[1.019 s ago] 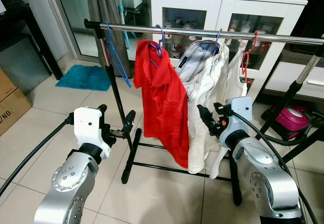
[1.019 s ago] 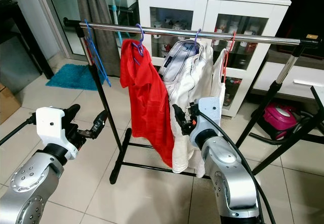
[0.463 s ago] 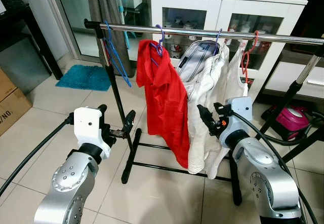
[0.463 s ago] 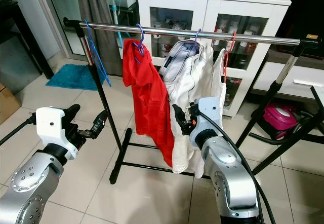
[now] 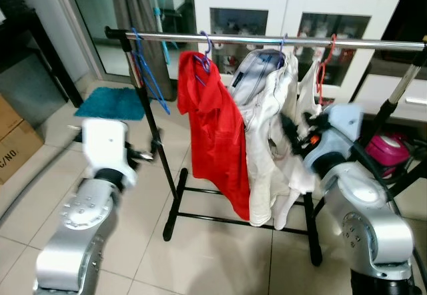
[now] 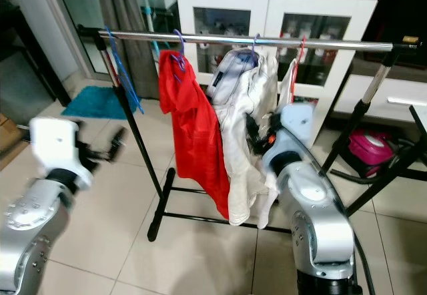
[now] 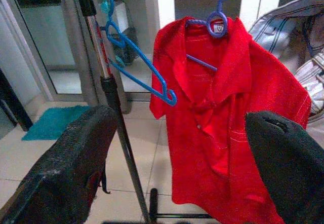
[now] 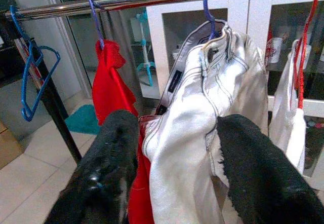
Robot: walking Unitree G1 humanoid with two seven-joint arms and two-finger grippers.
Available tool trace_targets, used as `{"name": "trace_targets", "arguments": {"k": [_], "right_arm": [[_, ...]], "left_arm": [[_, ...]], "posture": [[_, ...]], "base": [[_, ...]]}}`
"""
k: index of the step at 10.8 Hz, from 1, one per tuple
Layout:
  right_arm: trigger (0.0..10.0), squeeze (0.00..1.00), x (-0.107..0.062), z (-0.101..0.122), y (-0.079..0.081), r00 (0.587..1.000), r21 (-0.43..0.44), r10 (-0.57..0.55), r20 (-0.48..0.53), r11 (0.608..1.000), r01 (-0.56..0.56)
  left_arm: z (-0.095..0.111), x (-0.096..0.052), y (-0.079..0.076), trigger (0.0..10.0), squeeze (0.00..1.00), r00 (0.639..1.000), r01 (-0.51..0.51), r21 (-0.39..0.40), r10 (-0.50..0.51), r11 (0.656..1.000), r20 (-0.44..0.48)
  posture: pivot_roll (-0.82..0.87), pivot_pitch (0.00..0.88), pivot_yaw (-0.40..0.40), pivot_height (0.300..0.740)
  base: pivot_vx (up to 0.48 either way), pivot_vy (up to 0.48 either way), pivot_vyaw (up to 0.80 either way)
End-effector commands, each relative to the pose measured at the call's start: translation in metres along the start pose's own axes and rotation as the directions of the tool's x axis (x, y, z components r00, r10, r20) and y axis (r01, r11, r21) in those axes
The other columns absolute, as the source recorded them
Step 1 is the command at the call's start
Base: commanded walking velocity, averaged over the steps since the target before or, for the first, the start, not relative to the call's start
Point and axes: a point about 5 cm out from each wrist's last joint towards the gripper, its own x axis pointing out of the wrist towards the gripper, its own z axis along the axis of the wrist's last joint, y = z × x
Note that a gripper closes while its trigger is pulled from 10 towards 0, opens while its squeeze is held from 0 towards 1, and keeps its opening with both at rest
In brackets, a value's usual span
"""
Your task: Hang hanger
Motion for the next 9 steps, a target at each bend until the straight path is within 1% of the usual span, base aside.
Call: {"name": "trace_targets", "arguments": {"k": [1,2,3,4,5,6,7,8,9], "right_arm": [[10.0,1.00,0.000,0.002,0.002,1.000,0.007,0.025,0.003,1.000,-0.025],[10.0,1.00,0.000,0.004,0.003,0.999,-0.024,0.053,0.011,0.998,-0.052],[10.0,1.00,0.000,0.005,0.006,0.994,-0.031,0.111,0.020,0.993,-0.111],[10.0,1.00,0.001,0.005,0.007,0.993,-0.034,0.117,0.014,0.993,-0.117],[10.0,1.00,0.002,0.007,0.011,0.990,0.008,0.140,0.031,0.990,-0.140],[10.0,1.00,0.004,0.009,0.014,0.990,0.028,0.139,0.039,0.990,-0.140],[10.0,1.00,0.007,0.009,0.017,0.989,-0.018,0.144,0.040,0.990,-0.143],[10.0,1.00,0.008,0.015,0.017,0.983,-0.102,0.149,0.107,0.985,-0.138],[10.0,1.00,0.009,0.016,0.016,0.983,-0.120,0.138,0.123,0.985,-0.123]], "left_arm": [[0.000,-0.001,0.000,10.0,1.00,1.000,0.005,-0.013,-0.005,1.000,-0.019],[0.001,-0.001,-0.001,10.0,1.00,1.000,0.010,-0.010,-0.010,1.000,-0.019],[0.002,0.001,-0.003,10.0,1.00,1.000,0.021,0.033,-0.021,0.999,-0.008],[0.003,0.003,-0.007,10.0,1.00,0.999,0.051,0.023,-0.052,0.998,0.006],[0.006,0.007,-0.007,10.0,1.00,0.999,0.032,0.033,-0.032,0.999,0.020],[0.010,0.010,-0.007,10.0,1.00,0.999,0.022,0.055,-0.024,0.998,0.040],[0.013,0.015,-0.010,10.0,1.00,0.998,0.016,0.097,-0.022,0.995,0.058],[0.015,0.019,-0.012,10.0,1.00,0.997,0.025,0.088,-0.031,0.996,0.065],[0.017,0.022,-0.013,10.0,1.00,0.997,0.028,0.087,-0.035,0.996,0.076]], "posture": [[-0.05,0.000,0.075,0.740],[-0.05,0.000,0.066,0.740],[-0.05,0.000,0.057,0.740],[-0.05,0.000,0.050,0.740],[-0.04,0.000,0.045,0.740],[-0.04,0.000,0.041,0.740],[-0.05,0.000,0.049,0.740],[-0.05,0.000,0.056,0.740],[-0.06,0.000,0.062,0.740]], "base": [[0.000,0.000,0.00],[0.000,0.000,0.00],[0.000,0.000,0.00],[0.000,0.000,0.00],[0.000,0.000,0.00],[0.000,0.000,0.00],[0.000,0.000,0.00],[0.000,-0.300,0.00],[0.000,-0.390,0.00]]}}
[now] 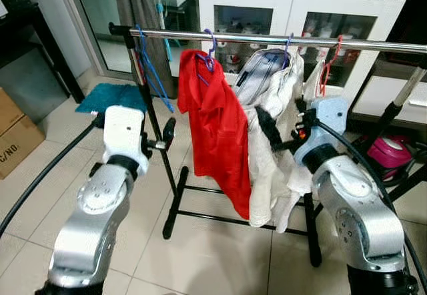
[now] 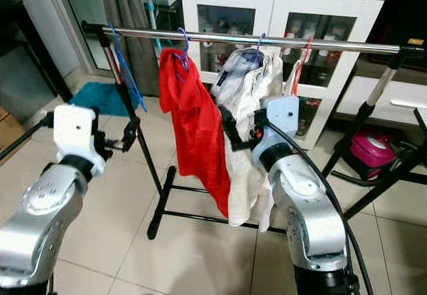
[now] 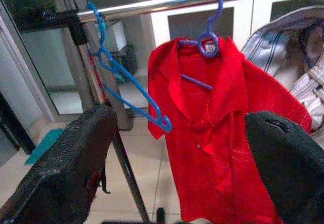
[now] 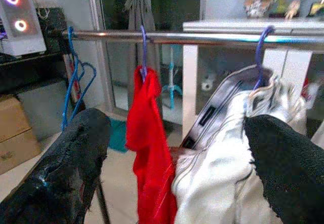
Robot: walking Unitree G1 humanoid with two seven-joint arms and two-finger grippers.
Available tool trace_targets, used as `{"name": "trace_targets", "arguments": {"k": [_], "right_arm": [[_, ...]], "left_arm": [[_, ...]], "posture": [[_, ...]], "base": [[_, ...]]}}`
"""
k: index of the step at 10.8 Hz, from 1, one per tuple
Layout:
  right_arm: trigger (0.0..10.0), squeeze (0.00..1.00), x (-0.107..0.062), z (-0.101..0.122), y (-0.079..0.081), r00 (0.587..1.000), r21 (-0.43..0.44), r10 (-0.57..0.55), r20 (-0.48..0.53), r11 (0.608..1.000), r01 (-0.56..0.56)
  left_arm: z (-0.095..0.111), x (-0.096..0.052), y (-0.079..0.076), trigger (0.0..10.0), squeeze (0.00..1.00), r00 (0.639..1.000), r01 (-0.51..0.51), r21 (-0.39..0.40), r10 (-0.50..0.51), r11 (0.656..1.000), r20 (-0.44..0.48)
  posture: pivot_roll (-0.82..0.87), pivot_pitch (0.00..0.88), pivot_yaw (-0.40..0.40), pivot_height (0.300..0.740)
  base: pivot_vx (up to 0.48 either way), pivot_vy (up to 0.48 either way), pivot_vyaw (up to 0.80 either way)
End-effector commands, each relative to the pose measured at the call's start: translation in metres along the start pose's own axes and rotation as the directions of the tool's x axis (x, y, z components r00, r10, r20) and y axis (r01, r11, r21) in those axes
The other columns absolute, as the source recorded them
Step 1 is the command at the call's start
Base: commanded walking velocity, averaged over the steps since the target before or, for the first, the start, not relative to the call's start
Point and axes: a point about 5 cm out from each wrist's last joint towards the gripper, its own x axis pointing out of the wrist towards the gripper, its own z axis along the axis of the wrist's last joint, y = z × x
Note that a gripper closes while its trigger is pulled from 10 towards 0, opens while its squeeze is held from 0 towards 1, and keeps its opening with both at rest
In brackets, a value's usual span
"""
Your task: Hang hanger
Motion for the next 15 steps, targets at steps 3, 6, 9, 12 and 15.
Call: {"name": "trace_targets", "arguments": {"k": [3,6,9,12,15], "right_arm": [[10.0,1.00,0.002,-0.007,-0.005,0.998,0.000,-0.045,-0.037,0.999,0.045],[10.0,1.00,0.004,-0.008,-0.004,0.997,-0.021,-0.070,-0.030,0.997,0.069],[10.0,1.00,0.008,-0.008,0.004,0.998,-0.115,-0.039,-0.039,0.993,0.034],[10.0,1.00,0.008,-0.008,0.001,0.998,-0.078,-0.057,-0.039,0.996,0.054],[10.0,1.00,0.009,-0.006,0.000,0.998,-0.052,-0.058,-0.033,0.997,0.057]], "left_arm": [[-0.001,0.001,-0.007,10.0,1.00,1.000,0.027,0.008,-0.027,1.000,-0.003],[-0.002,-0.002,-0.001,10.0,1.00,1.000,0.009,-0.003,-0.009,1.000,0.000],[-0.007,-0.009,0.001,10.0,1.00,1.000,0.008,-0.005,-0.008,1.000,-0.016],[-0.008,-0.013,0.003,10.0,1.00,1.000,0.003,-0.004,-0.003,1.000,-0.025],[-0.009,-0.014,0.000,10.0,1.00,0.999,0.027,-0.002,-0.027,1.000,-0.023]], "posture": [[-0.05,0.000,0.062,0.740],[-0.04,0.000,0.060,0.740],[-0.04,0.000,0.059,0.740],[-0.04,0.000,0.055,0.740],[-0.04,0.000,0.061,0.740]], "base": [[0.000,-0.112,-0.53],[0.214,0.000,-0.27],[0.341,0.000,0.00],[0.339,0.000,0.00],[0.340,0.000,0.00]]}}
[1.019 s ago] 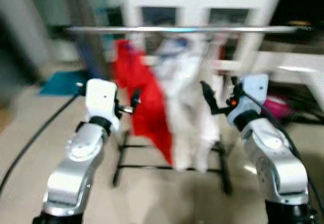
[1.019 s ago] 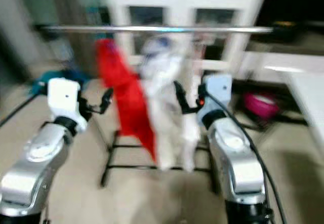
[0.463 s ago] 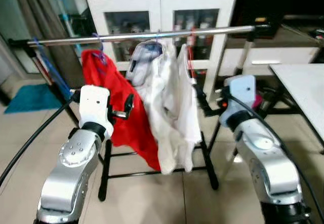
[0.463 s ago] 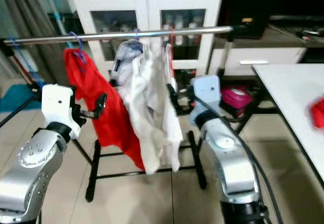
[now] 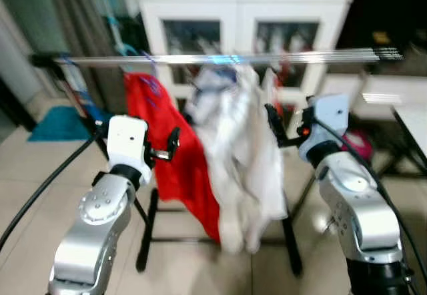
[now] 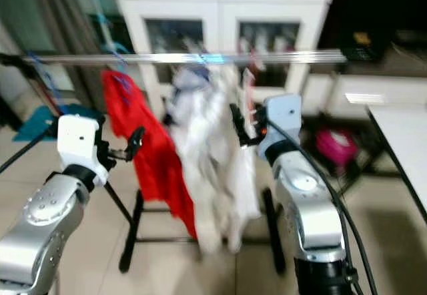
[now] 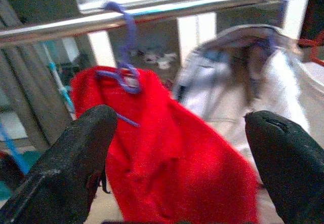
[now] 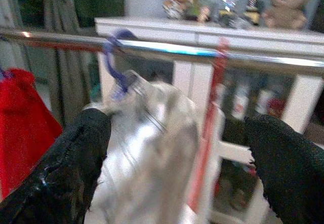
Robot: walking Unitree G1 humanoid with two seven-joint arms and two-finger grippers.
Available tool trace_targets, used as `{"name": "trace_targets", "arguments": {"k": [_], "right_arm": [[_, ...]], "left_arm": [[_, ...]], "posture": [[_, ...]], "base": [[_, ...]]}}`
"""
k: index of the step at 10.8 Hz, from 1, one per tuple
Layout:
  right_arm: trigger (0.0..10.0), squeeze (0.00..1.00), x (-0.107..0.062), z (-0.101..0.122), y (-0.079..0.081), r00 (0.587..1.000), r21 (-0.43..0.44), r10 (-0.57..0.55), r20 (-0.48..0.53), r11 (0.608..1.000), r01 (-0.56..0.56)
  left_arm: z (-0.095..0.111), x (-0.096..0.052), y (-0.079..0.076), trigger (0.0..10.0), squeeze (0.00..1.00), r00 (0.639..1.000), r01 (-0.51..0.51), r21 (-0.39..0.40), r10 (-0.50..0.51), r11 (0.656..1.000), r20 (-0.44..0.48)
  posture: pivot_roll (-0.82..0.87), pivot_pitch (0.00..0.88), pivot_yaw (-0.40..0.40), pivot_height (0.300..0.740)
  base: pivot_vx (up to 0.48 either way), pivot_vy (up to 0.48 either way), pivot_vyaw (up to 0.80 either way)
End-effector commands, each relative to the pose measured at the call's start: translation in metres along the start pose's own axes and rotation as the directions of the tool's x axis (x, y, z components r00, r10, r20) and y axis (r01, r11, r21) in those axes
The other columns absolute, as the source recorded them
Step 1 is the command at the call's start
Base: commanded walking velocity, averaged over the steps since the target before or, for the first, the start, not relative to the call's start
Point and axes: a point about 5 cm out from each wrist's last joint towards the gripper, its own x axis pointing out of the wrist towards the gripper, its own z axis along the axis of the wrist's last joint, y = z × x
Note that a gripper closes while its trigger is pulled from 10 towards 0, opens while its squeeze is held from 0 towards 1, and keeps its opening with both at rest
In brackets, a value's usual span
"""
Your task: Hang hanger
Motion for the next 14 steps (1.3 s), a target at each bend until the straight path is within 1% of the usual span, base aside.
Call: {"name": "trace_targets", "arguments": {"k": [1,2,3,4,5,6,7,8,9,10,11,12,13,14], "right_arm": [[10.0,1.00,0.001,0.000,0.007,1.000,0.016,0.021,-0.001,1.000,-0.021],[10.0,1.00,0.002,0.000,0.006,1.000,0.006,0.016,-0.003,1.000,-0.016],[10.0,1.00,0.005,-0.002,0.001,0.999,0.002,0.008,-0.034,1.000,-0.007],[10.0,1.00,0.009,-0.002,-0.004,0.998,0.006,0.017,-0.068,1.000,-0.016],[10.0,1.00,0.016,0.000,-0.012,0.995,0.020,0.008,-0.101,1.000,-0.006],[10.0,1.00,0.020,0.000,-0.018,0.989,0.029,0.010,-0.148,1.000,-0.006],[10.0,0.50,0.024,-0.003,-0.027,0.979,0.051,0.003,-0.202,0.999,0.007],[10.0,0.00,0.034,-0.005,-0.042,0.966,0.092,-0.038,-0.258,0.994,0.063],[10.0,0.00,0.040,-0.007,-0.049,0.951,0.088,-0.065,-0.302,0.992,0.096],[10.0,0.00,0.052,-0.007,-0.055,0.947,0.078,-0.064,-0.313,0.993,0.093],[10.0,0.00,0.063,-0.008,-0.057,0.943,0.095,-0.053,-0.330,0.992,0.089],[7.1,0.00,0.075,-0.008,-0.061,0.935,0.118,-0.043,-0.352,0.989,0.090],[5.8,0.00,0.082,-0.006,-0.064,0.929,0.129,-0.043,-0.368,0.987,0.097],[0.7,0.00,0.087,-0.002,-0.068,0.924,0.118,-0.054,-0.379,0.987,0.106]], "left_arm": [[0.001,-0.002,0.005,10.0,1.00,1.000,-0.015,0.016,0.015,1.000,0.002],[0.001,-0.002,0.005,10.0,1.00,1.000,-0.008,0.016,0.008,1.000,0.002],[-0.001,-0.003,-0.001,10.0,1.00,0.998,0.067,0.014,-0.067,0.998,-0.012],[-0.004,-0.007,-0.008,10.0,1.00,0.984,0.174,0.053,-0.172,0.983,-0.033],[-0.002,-0.011,-0.010,10.0,1.00,0.964,0.264,0.062,-0.263,0.963,-0.029],[0.000,-0.016,-0.012,10.0,1.00,0.937,0.349,0.064,-0.347,0.935,-0.041],[-0.001,-0.021,-0.014,10.0,0.88,0.906,0.421,0.057,-0.417,0.905,-0.070],[-0.002,-0.032,-0.020,10.0,0.53,0.831,0.552,0.048,-0.544,0.833,-0.114],[0.000,-0.038,-0.023,10.0,0.41,0.792,0.606,0.030,-0.599,0.795,-0.120],[0.001,-0.037,-0.023,10.0,0.34,0.782,0.619,0.038,-0.611,0.785,-0.120],[0.001,-0.034,-0.022,10.0,0.31,0.781,0.621,0.042,-0.613,0.783,-0.120],[0.002,-0.033,-0.024,10.0,0.29,0.769,0.636,0.046,-0.627,0.771,-0.122],[0.003,-0.033,-0.024,10.0,0.29,0.761,0.645,0.046,-0.636,0.763,-0.125],[0.003,-0.034,-0.022,10.0,0.29,0.763,0.643,0.049,-0.633,0.764,-0.132]], "posture": [[-0.04,0.000,0.062,0.740],[-0.04,0.000,0.061,0.740],[-0.04,0.000,0.059,0.740],[-0.04,0.000,0.057,0.740],[-0.04,0.000,0.053,0.740],[-0.03,0.000,0.048,0.740],[-0.03,0.000,0.048,0.740],[-0.03,0.000,0.048,0.740],[-0.03,0.000,0.048,0.740],[-0.03,0.000,0.051,0.740],[-0.03,0.000,0.057,0.740],[-0.03,0.000,0.056,0.740],[-0.02,0.000,0.051,0.740],[-0.02,0.000,0.046,0.740]], "base": [[0.337,0.000,0.00],[0.341,0.000,0.00],[0.000,0.000,0.00],[0.000,0.000,0.00],[0.000,0.000,0.00],[0.000,0.000,0.00],[0.000,0.000,0.00],[0.000,0.000,0.00],[0.000,0.000,0.00],[0.000,0.000,0.00],[0.000,0.000,0.00],[0.000,0.000,0.00],[0.000,0.000,0.00],[0.000,0.000,0.00]]}}
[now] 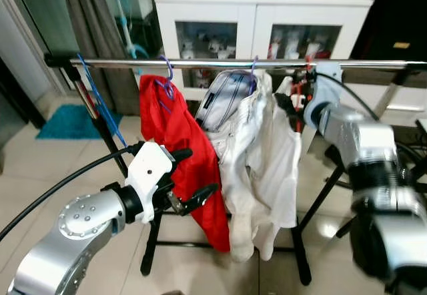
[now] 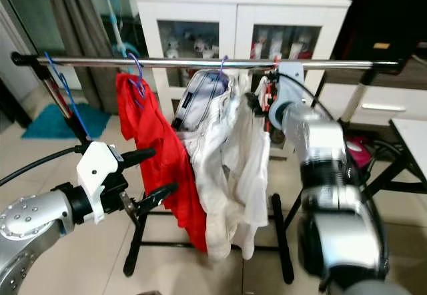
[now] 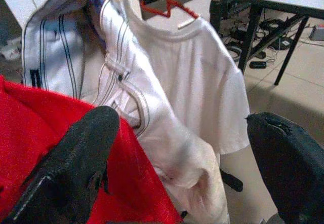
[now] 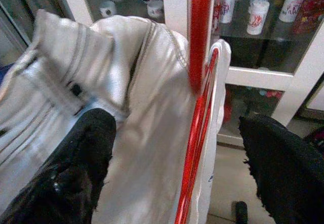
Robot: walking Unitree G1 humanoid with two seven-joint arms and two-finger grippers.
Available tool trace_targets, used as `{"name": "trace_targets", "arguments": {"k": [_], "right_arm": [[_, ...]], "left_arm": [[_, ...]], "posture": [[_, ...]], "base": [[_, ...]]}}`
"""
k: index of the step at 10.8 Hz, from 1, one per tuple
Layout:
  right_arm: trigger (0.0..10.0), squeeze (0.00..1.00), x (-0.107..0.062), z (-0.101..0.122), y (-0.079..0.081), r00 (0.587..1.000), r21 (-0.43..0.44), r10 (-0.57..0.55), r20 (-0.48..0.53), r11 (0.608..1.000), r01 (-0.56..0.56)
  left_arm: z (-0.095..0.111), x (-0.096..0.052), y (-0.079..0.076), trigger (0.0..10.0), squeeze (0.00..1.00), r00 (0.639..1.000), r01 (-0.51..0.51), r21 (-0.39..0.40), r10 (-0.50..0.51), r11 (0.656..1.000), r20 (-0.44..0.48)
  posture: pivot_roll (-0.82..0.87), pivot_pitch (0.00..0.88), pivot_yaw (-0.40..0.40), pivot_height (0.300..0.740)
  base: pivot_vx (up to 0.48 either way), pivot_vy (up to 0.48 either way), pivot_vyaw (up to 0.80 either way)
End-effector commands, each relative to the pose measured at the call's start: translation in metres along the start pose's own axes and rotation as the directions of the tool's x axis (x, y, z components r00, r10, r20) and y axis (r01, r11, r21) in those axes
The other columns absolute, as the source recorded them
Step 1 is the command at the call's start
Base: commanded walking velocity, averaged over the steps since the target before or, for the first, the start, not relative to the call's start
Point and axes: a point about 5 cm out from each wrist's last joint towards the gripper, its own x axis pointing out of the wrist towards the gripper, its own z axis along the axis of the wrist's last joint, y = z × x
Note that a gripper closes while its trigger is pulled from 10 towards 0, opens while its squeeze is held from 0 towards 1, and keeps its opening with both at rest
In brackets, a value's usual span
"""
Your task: Hang hanger
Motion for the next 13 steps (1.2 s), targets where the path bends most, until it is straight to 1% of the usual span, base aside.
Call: {"name": "trace_targets", "arguments": {"k": [1,3,5,7,9,13], "right_arm": [[0.0,0.00,0.001,0.004,-0.002,1.000,0.001,-0.006,0.010,1.000,0.006],[0.0,0.00,0.007,0.002,-0.008,0.999,-0.019,-0.030,-0.028,0.999,0.029],[0.0,0.00,0.007,0.004,-0.010,0.999,-0.033,-0.038,-0.034,0.999,0.037],[0.0,0.00,0.006,0.004,-0.016,0.997,-0.083,-0.069,-0.047,0.994,0.065],[0.0,0.00,0.005,0.003,-0.021,0.994,-0.076,-0.088,-0.062,0.994,0.083],[0.0,0.00,0.006,-0.001,-0.020,0.993,-0.076,-0.075,-0.085,0.995,0.069]], "left_arm": [[0.001,-0.001,0.001,10.0,0.29,1.000,0.000,0.008,0.001,1.000,-0.007],[0.000,-0.003,0.000,10.0,0.29,1.000,0.008,0.003,-0.008,1.000,-0.018],[0.000,-0.003,0.001,10.0,0.29,1.000,0.013,0.004,-0.012,1.000,-0.022],[0.000,-0.003,0.001,10.0,0.29,1.000,0.019,0.007,-0.019,1.000,-0.023],[0.000,-0.002,0.001,10.0,0.29,0.999,0.027,0.009,-0.027,1.000,-0.025],[-0.001,-0.001,0.000,10.0,0.29,0.999,0.036,0.012,-0.036,0.999,-0.029]], "posture": [[-0.01,0.000,0.041,0.740],[-0.01,0.000,0.044,0.740],[-0.02,0.000,0.052,0.740],[-0.02,0.000,0.059,0.740],[-0.02,0.000,0.064,0.740],[-0.02,0.000,0.064,0.740]], "base": [[0.000,0.000,0.00],[0.000,0.000,0.00],[0.000,0.000,0.00],[0.000,0.000,0.00],[0.000,0.000,0.00],[0.000,0.000,0.00]]}}
